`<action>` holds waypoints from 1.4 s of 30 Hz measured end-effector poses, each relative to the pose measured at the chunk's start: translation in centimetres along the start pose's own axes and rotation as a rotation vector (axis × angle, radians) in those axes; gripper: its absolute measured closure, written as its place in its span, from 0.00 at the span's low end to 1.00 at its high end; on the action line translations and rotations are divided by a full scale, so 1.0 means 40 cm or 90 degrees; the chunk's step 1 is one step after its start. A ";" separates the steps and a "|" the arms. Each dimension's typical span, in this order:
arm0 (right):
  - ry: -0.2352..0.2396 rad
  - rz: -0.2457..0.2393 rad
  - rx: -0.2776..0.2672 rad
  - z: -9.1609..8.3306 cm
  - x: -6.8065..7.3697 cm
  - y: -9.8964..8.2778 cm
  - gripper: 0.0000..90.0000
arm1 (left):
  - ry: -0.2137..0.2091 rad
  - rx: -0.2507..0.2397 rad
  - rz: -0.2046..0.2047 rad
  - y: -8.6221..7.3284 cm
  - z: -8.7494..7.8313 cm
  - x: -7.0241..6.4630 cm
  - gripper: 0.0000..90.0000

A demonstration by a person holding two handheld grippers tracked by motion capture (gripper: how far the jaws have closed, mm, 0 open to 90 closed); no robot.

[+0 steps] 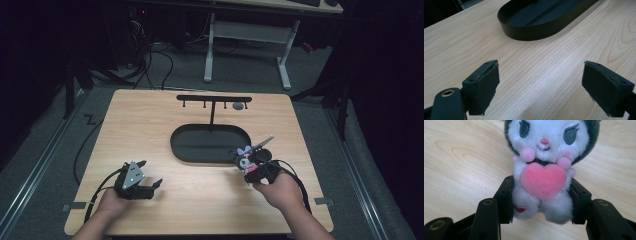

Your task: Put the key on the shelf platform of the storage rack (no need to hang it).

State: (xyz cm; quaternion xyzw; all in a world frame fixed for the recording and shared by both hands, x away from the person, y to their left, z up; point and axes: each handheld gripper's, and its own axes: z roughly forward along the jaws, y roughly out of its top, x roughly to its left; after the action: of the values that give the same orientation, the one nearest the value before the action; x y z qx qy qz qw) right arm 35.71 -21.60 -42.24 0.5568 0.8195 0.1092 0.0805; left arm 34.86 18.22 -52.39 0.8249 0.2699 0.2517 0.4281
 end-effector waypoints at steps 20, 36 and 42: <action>0.008 0.003 -0.027 0.024 0.004 0.140 0.54 | -0.004 -0.002 -0.001 -0.002 -0.002 0.001 0.17; 0.004 0.000 -0.028 0.079 0.010 0.229 0.54 | -0.008 -0.002 -0.007 -0.002 -0.003 0.003 0.17; 0.004 0.014 -0.033 0.107 0.006 0.259 0.54 | -0.009 -0.002 -0.011 -0.002 -0.002 0.005 0.17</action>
State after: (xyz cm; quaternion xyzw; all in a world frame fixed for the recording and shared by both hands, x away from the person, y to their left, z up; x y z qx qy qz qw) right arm 45.99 -17.29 -43.58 0.5634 0.8102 0.1330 0.0914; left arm 34.92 18.43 -52.38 0.8238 0.2735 0.2427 0.4332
